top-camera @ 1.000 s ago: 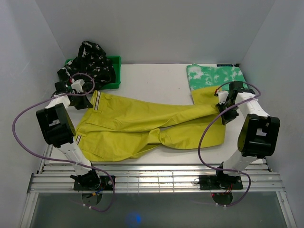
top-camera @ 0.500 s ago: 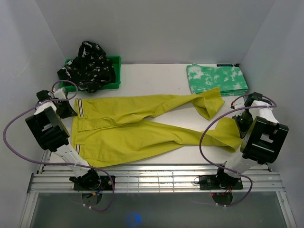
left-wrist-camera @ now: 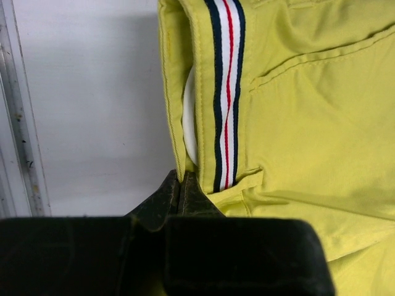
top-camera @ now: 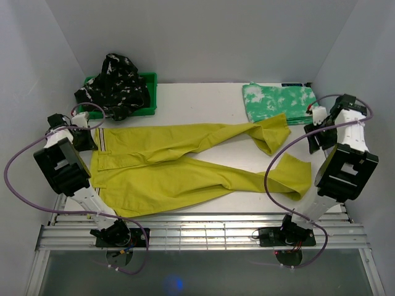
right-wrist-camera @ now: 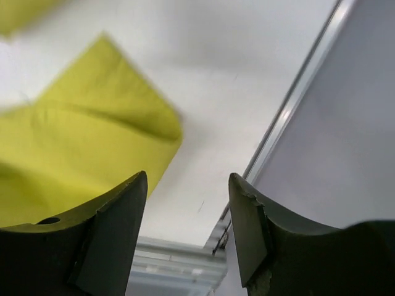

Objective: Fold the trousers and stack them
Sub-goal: Flatten the trousers out

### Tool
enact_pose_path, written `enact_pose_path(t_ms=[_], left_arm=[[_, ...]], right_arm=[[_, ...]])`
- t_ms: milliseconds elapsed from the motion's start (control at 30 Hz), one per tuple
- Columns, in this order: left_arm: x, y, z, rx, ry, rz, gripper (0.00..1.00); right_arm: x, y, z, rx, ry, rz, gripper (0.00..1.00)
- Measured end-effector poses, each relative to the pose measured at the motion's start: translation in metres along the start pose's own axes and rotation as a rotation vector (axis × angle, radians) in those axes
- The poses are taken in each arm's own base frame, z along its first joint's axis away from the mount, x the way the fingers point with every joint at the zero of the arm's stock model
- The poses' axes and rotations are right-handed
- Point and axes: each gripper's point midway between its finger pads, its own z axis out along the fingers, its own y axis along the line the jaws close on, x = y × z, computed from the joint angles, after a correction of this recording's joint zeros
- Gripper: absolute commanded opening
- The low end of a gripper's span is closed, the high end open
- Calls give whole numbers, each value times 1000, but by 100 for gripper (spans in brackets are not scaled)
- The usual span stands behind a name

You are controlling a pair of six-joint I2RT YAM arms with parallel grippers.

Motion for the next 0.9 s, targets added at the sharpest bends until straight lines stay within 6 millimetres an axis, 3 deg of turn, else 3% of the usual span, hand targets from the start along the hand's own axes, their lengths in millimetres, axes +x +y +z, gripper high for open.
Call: enact_pose_path(t_ms=[100, 200, 300, 433, 567, 667, 900], left_arm=[[-3, 1, -3, 3, 5, 41, 1], [-6, 1, -5, 10, 9, 69, 2], [-8, -2, -6, 19, 19, 91, 3], [-11, -8, -7, 31, 31, 114, 3], [-12, -14, -7, 41, 40, 122, 3], [-11, -17, -7, 47, 47, 120, 4], [-9, -21, -6, 55, 55, 110, 4]], right_arm=[[-64, -29, -14, 8, -168, 56, 62], [-107, -40, -17, -14, -285, 94, 62], [-141, -36, -9, -45, -339, 72, 62], [-186, 2, 23, -97, -335, -86, 62], [-210, 45, 52, -109, -303, -294, 64], [-222, 66, 64, -75, -294, -445, 64], [-245, 54, 81, 67, -288, -636, 64]])
